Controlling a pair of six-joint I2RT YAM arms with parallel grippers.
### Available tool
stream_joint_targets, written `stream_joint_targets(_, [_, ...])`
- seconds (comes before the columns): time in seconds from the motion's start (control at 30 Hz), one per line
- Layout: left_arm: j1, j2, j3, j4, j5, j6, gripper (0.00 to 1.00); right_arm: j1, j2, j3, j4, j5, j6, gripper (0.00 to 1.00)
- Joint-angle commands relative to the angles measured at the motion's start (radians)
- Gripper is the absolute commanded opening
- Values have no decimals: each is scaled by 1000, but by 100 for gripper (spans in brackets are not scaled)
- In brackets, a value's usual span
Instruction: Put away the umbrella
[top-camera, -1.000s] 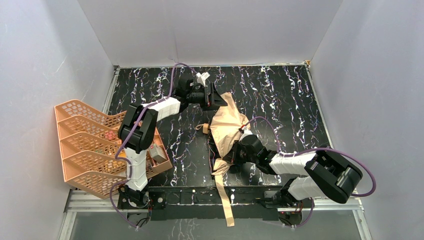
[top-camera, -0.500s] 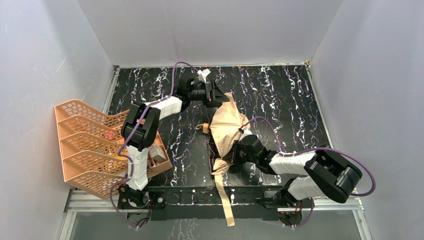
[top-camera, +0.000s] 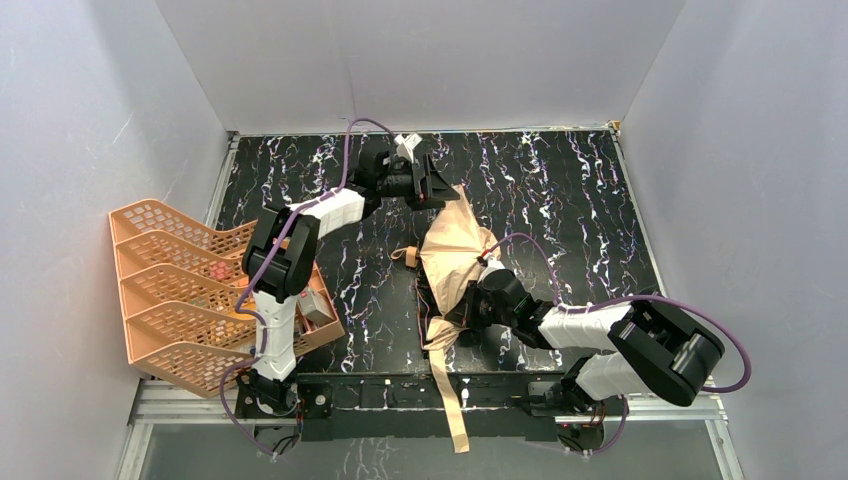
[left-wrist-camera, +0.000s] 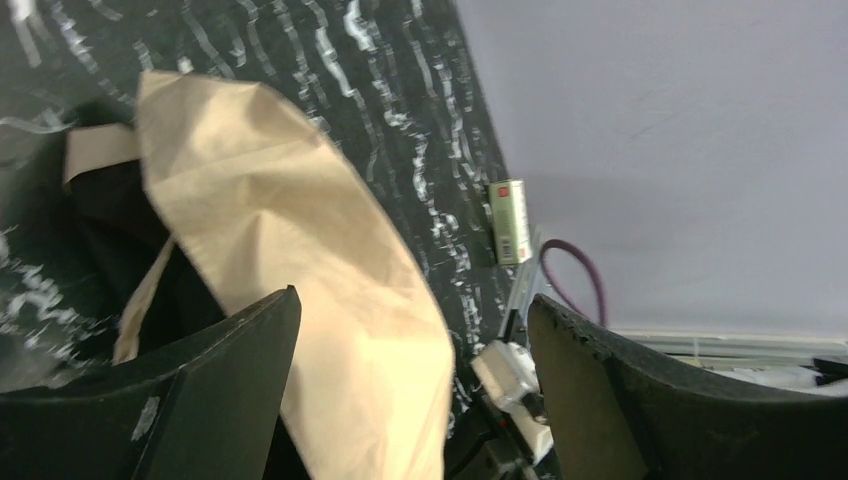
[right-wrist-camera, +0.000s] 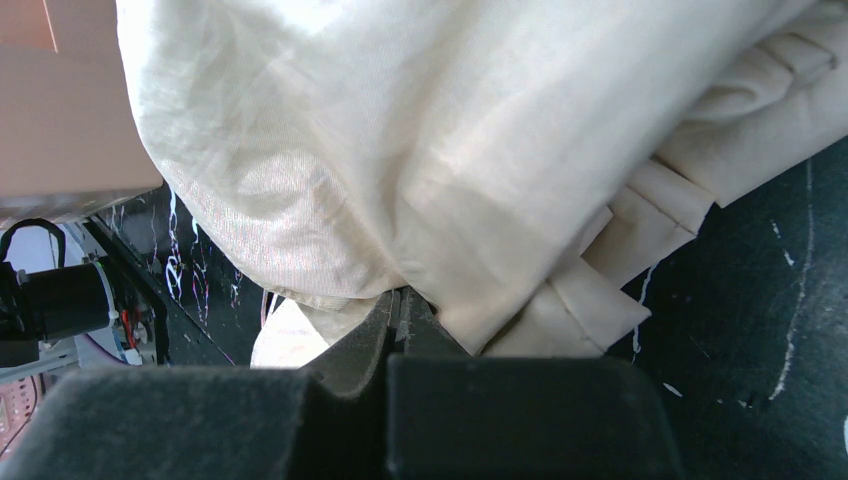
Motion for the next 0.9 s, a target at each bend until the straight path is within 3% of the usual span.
stream_joint_targets(0.0, [-6,-76,-44,-176,-119,138,84,1,40,-14,-125,27,-30,0])
stream_joint_targets(0.17, [-3,-107,-73,-238,-251,186,91,2,40,-13,-124,25,-32,0])
stream_joint_targets(0.5, [-17,9,-29,-10,-45,51,89,2,24,-10,-144,30,-32,0])
stream_joint_targets(0.87, [-26,80,10,132,24,-56,87,1,16,-6,-156,30,-34,0])
